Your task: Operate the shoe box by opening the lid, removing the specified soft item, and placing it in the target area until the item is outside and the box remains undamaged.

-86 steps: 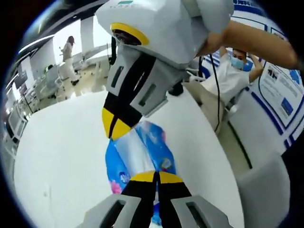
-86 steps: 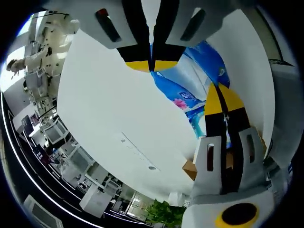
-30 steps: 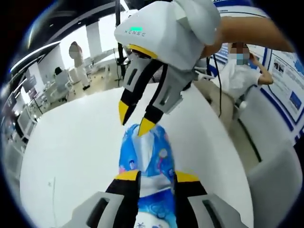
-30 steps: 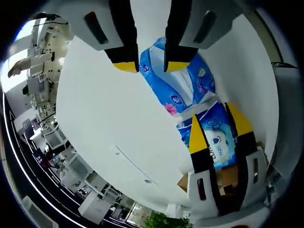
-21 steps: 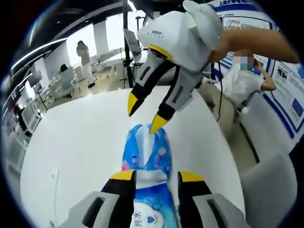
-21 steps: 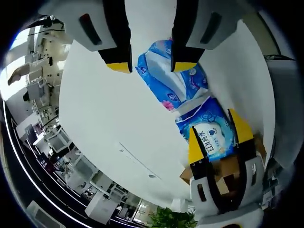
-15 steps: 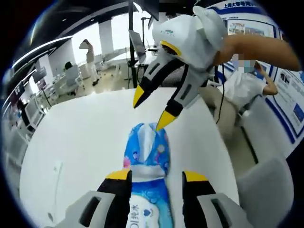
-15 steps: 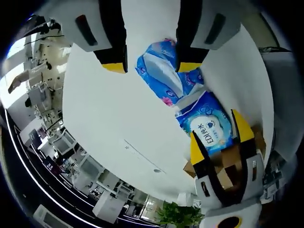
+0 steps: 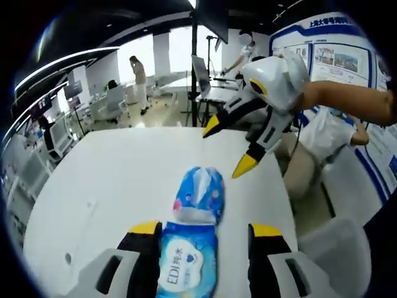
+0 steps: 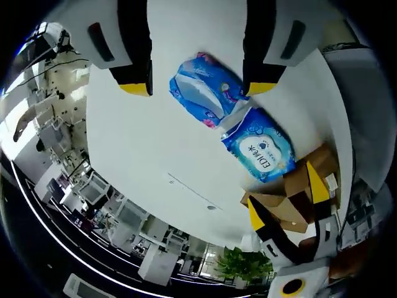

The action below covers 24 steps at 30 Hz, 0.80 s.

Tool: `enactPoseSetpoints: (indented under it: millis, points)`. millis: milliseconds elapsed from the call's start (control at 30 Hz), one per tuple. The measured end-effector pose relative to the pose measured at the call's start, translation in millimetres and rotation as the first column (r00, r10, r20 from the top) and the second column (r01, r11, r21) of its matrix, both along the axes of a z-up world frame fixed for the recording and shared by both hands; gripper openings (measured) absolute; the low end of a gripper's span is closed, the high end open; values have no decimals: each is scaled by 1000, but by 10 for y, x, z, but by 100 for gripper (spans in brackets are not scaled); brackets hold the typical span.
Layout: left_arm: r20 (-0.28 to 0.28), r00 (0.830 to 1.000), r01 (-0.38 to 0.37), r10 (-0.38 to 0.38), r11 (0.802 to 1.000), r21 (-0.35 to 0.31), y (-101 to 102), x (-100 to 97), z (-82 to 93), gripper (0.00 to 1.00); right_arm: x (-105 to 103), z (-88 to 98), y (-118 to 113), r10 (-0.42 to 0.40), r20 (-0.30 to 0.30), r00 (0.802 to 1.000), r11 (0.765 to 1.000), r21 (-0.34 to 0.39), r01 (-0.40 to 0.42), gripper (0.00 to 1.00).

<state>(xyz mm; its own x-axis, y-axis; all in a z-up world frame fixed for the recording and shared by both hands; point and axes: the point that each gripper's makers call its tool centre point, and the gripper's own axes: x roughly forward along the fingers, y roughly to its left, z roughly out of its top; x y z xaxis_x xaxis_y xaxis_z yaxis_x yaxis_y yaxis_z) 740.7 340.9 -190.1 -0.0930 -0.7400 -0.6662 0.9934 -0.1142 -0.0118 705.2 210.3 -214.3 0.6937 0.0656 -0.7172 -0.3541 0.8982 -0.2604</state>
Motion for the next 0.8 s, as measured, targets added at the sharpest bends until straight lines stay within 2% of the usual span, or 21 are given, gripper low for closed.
enactPoseSetpoints:
  millis: [167, 367, 533, 667, 800]
  points:
    - [-14, 999, -46, 46, 999, -14, 204, 22, 39, 63, -39, 81, 62, -25, 30, 999, 999, 34, 24, 60]
    - [-31, 994, -105, 104, 994, -38, 502, 55, 107, 69, -76, 195, 267, -42, 66, 997, 996, 77, 37, 65]
    - [-41, 988, -154, 151, 986, -60, 731, 129, 141, 72, -87, 255, 340, -68, 86, 994, 993, 106, 59, 70]
    - [-27, 981, -193, 192, 978, -83, 925, 161, 184, 75, -83, 299, 400, -66, 109, 992, 993, 107, 54, 74]
    - [-34, 973, -231, 229, 968, -97, 1098, 193, 205, 81, -117, 354, 481, -67, 116, 991, 990, 128, 52, 79]
